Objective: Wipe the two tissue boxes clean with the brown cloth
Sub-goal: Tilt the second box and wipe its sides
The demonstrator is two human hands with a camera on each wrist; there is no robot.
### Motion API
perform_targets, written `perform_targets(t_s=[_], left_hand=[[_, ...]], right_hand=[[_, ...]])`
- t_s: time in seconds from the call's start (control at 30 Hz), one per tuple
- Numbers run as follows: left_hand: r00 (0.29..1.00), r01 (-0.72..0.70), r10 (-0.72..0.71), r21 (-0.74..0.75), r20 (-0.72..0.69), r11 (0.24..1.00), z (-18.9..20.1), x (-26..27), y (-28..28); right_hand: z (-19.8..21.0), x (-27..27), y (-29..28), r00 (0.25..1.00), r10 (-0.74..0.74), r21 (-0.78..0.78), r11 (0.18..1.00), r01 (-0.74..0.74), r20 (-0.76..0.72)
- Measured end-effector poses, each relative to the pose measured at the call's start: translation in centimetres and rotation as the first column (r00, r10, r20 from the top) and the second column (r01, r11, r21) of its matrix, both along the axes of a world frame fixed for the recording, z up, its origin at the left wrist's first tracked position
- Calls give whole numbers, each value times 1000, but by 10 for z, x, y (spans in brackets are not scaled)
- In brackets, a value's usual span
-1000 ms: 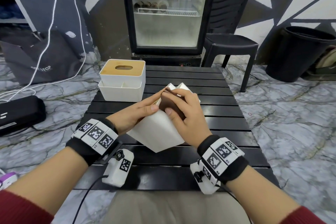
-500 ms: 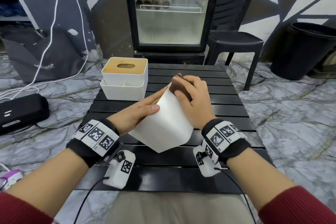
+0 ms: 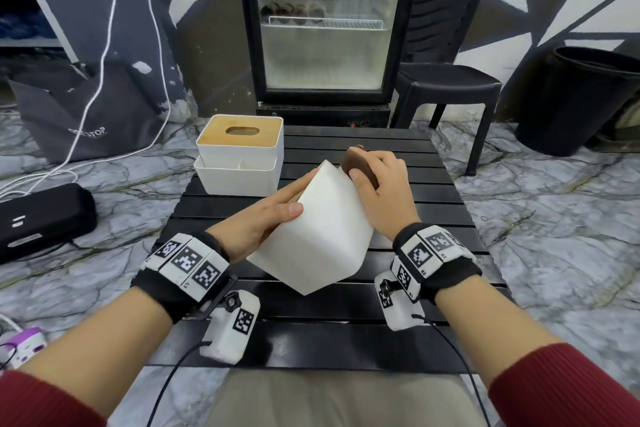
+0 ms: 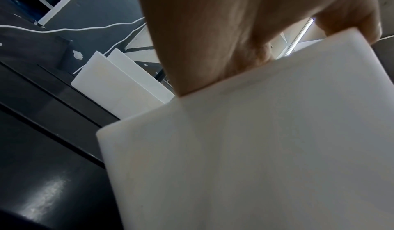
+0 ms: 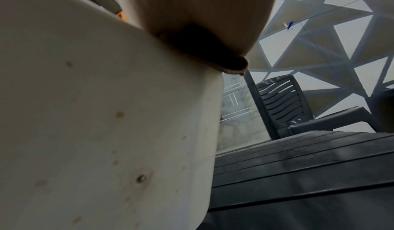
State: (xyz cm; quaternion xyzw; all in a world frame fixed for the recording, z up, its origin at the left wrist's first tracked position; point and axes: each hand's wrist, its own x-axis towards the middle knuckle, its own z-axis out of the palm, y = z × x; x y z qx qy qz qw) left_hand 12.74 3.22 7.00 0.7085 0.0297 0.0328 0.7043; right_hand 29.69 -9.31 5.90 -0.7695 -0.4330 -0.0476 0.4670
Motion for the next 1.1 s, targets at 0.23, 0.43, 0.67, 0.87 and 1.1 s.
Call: perform_targets(t_s=[0.23,0.43,0.67,0.87,1.1], left_hand=[[1000,-13,13,-14,-8,1000,-1,-2,0],[1000,-24,23,-6,-4,1000,0,-4,0],[999,-34,33,16,19,999,-4,-4,3],[996,-83,83,1,43,997,-4,-6,0],[997,-71,71,-15,30,997,-2,-7,-1]], right_hand=[[-12,10,-16,995,-17,-44,999,13,-99],[-18,19,-35,996,-66,-96,994,60,-65],[6,-37,-37,992,82,81,993,-89,94],[10,-89,-31,944,170,0,984,-177,283],[6,-84,-27,951,173,-76,984,-159,255]])
